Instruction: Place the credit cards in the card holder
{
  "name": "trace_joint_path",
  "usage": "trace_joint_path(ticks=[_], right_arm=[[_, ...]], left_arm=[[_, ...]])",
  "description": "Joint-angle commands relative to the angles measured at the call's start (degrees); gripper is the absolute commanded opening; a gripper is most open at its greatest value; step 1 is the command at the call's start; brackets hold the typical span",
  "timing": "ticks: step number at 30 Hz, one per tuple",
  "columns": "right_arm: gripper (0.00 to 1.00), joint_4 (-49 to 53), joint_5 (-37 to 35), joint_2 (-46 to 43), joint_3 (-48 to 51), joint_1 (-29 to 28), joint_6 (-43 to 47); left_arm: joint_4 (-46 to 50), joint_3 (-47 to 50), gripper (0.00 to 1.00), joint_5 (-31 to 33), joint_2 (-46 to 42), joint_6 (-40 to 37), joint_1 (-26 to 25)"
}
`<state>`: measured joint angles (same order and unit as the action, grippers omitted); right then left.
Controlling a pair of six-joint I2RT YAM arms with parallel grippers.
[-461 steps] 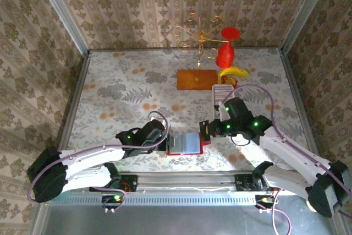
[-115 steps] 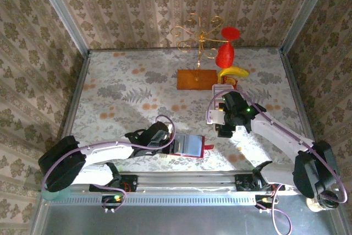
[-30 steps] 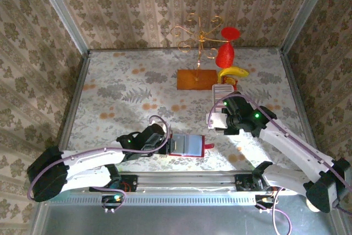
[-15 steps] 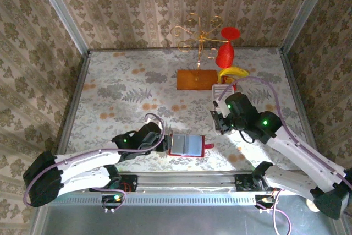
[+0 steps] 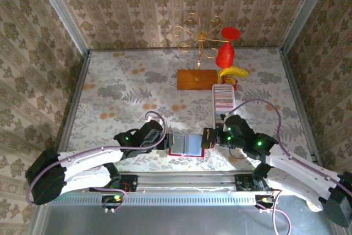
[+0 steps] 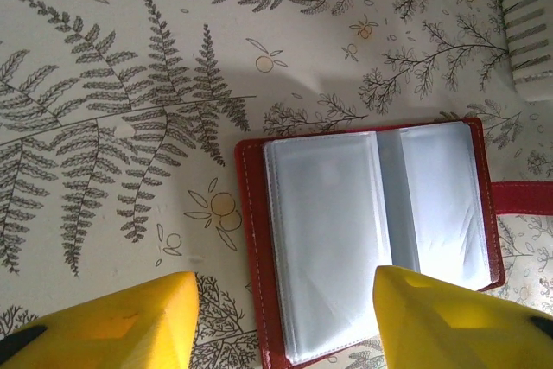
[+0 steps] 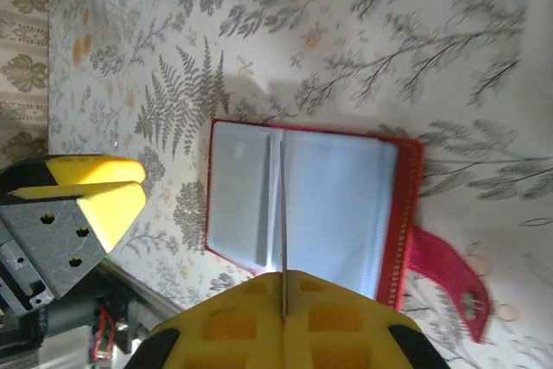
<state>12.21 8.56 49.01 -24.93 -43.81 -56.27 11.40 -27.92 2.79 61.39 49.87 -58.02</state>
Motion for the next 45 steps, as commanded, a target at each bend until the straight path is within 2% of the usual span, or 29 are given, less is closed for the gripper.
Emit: trace_joint_path(ticks=[1, 21, 28, 45], right_arm=[[0.0, -8.41, 0.57, 2.47, -0.36, -2.0, -4.76], [0.0, -10.71, -0.58, 13.47, -4.28, -4.09, -2.77], [0.0, -11.59, -0.3, 16.93, -6.0, -4.7, -2.09], [0.0, -13.11, 0.68, 22.59, -8.07, -5.49, -1.59]], left_arm=[[0.88, -1.85, 0.59, -0.4, 1.45, -0.65, 0.44], [0.47, -3.37, 0.56, -3.34, 7.73, -2.05, 2.81], [0.64, -3.72, 0.49, -4.17, 9.18, -2.49, 3.01], [-0.39, -4.15, 0.43, -6.65, 11.38, -3.2, 2.96]])
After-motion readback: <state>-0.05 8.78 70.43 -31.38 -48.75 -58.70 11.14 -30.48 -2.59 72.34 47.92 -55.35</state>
